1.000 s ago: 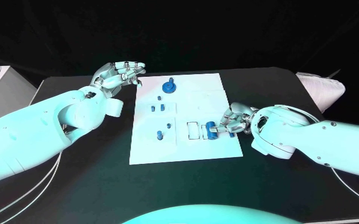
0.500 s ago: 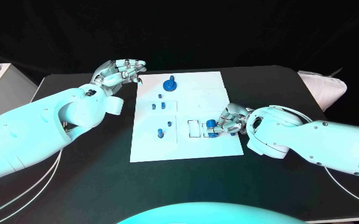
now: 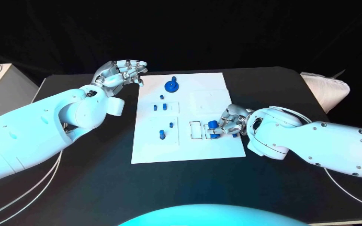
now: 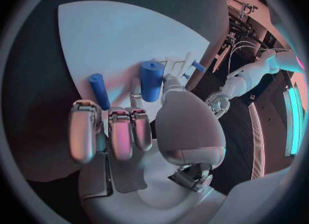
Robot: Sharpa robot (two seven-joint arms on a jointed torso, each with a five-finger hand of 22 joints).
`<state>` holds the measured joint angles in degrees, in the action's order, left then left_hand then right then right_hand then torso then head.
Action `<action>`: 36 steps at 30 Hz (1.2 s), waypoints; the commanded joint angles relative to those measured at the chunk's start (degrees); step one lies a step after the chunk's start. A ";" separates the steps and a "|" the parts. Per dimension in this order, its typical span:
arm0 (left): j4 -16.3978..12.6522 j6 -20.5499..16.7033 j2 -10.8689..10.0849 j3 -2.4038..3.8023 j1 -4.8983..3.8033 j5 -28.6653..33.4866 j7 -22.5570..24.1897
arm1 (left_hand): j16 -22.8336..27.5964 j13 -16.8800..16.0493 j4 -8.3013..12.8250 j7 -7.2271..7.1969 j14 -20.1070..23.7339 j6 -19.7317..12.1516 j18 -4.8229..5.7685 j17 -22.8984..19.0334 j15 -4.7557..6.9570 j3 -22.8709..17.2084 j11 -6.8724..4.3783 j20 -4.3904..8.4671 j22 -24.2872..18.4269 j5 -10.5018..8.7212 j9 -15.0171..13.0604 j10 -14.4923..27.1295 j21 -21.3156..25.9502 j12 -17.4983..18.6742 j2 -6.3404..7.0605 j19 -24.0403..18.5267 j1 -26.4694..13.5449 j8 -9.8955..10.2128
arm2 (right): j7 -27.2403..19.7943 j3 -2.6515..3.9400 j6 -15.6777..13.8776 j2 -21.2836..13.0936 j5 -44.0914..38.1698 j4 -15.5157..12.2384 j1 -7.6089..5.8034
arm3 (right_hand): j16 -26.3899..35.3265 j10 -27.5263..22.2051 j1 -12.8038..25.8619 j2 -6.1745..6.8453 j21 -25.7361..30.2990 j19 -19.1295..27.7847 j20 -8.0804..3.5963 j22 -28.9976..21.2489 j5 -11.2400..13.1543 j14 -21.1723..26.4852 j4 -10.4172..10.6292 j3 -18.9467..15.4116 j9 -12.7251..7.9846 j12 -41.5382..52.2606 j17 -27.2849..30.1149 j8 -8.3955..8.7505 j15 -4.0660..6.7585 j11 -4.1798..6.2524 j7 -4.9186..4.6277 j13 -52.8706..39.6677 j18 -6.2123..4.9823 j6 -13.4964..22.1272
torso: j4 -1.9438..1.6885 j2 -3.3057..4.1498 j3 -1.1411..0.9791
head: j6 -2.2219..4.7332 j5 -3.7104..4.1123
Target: Assemble the parts on the task board
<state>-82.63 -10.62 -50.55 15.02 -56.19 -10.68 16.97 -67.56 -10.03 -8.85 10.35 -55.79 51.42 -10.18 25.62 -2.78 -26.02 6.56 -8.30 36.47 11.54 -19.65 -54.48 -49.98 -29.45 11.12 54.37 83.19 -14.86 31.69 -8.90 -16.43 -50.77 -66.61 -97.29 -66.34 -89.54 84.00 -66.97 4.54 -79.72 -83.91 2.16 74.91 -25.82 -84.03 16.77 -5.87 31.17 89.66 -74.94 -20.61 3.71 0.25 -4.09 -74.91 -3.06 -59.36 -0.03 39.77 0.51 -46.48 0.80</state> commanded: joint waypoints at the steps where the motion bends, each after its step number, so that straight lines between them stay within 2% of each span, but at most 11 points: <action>1: -0.22 0.76 -0.01 0.03 -0.01 0.24 0.21 | 0.28 0.07 0.33 0.14 -0.47 0.26 -0.38 0.06 0.03 0.02 0.10 0.10 -0.01 0.19 0.06 -0.48 0.24 0.22 0.11 0.41 0.47 -0.36 | 0.07 -0.12 -0.11 0.01 -0.61 -0.05 0.21 | -0.37 5.99 -1.45 -0.58 -0.42 -2.91 -0.27 8.06 -2.33 -5.89 -0.02 0.53 0.19 0.33 -14.73 -0.24 0.47 0.30 0.38 -15.08 0.80 0.15 | 0.08 -0.01 -0.05 | 0.04 -0.17; 6: -0.26 0.74 -0.11 0.03 -0.01 0.24 0.18 | 0.28 0.07 0.33 0.14 -0.47 0.26 -0.38 0.06 0.03 0.02 0.10 0.10 -0.01 0.19 0.06 -0.48 0.24 0.22 0.11 0.41 0.47 -0.36 | 0.01 -0.12 -1.83 -0.52 -0.31 -0.79 0.22 | -0.44 6.00 -2.69 -1.17 -0.78 -3.01 -0.36 8.42 -4.64 -5.95 -0.06 1.67 0.42 0.34 -14.98 -0.27 0.62 0.50 0.62 -15.09 0.87 -0.19 | 0.12 0.04 -0.06 | 0.13 -0.27; 12: -0.18 0.76 -0.16 0.03 -0.01 0.24 0.12 | 0.28 0.07 0.33 0.14 -0.47 0.26 -0.38 0.06 0.03 0.02 0.10 0.10 -0.01 0.19 0.06 -0.48 0.24 0.22 0.11 0.41 0.47 -0.36 | -0.02 0.00 -3.08 -1.63 1.83 -2.30 -0.13 | -0.46 6.00 -2.79 -1.20 -0.98 -3.07 -0.40 8.58 -5.08 -5.97 -0.04 1.88 0.49 0.34 -15.06 -0.34 0.66 0.56 0.70 -15.09 0.92 -0.41 | 0.15 0.02 -0.08 | 0.24 -0.41; 22: -0.12 0.93 -0.15 0.03 -0.01 0.24 0.01 | 0.28 0.07 0.33 0.14 -0.47 0.26 -0.38 0.06 0.03 0.02 0.10 0.10 -0.01 0.19 0.06 -0.48 0.24 0.22 0.11 0.41 0.47 -0.36 | -0.05 0.23 -3.34 -2.11 5.59 -4.80 -2.43 | -0.46 6.00 -2.40 -0.93 -1.16 -3.13 -0.45 8.74 -5.09 -5.97 0.03 1.81 0.58 0.34 -15.06 -0.45 0.71 0.61 0.74 -15.09 0.96 -0.69 | 0.08 0.10 -0.05 | 0.40 -0.57; 26: -0.21 0.94 -0.18 0.02 -0.01 0.24 0.03 | 0.28 0.07 0.33 0.14 -0.47 0.26 -0.38 0.06 0.03 0.02 0.10 0.10 -0.01 0.19 0.06 -0.48 0.24 0.22 0.11 0.41 0.47 -0.36 | 0.00 0.24 -2.01 -0.76 6.09 -4.34 -2.67 | -0.46 6.00 -1.34 -0.61 -1.99 -3.39 -0.49 9.37 -4.03 -5.97 0.06 1.58 0.70 0.34 -15.06 -0.47 0.74 0.62 0.75 -15.09 1.15 -0.83 | 0.11 0.18 -0.07 | 0.59 -0.78; 36: -0.33 0.94 -0.20 0.02 -0.01 0.24 0.02 | 0.28 0.07 0.33 0.14 -0.47 0.26 -0.38 0.06 0.03 0.02 0.10 0.10 -0.01 0.19 0.06 -0.48 0.24 0.22 0.11 0.41 0.47 -0.36 | 0.07 0.10 0.09 3.04 5.63 -2.28 -2.06 | -0.46 5.99 -1.03 -0.38 -1.79 -3.31 -0.50 9.27 -3.18 -5.97 0.03 1.48 0.78 0.32 -15.06 -0.43 0.73 0.61 0.73 -15.07 1.11 -0.75 | -0.04 0.14 -0.03 | 0.29 -1.02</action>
<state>-82.77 -10.56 -50.78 15.01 -56.19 -10.68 16.69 -67.56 -10.04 -8.85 10.35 -55.79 51.42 -10.18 25.62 -2.78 -26.02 6.56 -8.30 36.47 11.54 -19.66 -54.48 -49.98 -29.45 11.12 54.37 83.19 -14.86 31.77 -8.79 -18.34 -47.98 -61.00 -99.73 -68.48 -89.76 84.02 -68.66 4.07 -81.62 -84.11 1.96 74.94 -29.16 -84.03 16.69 -4.40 31.96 89.65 -74.92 -20.80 4.12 0.65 -3.98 -74.94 -3.06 -59.47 -0.01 39.91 0.47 -46.13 -0.13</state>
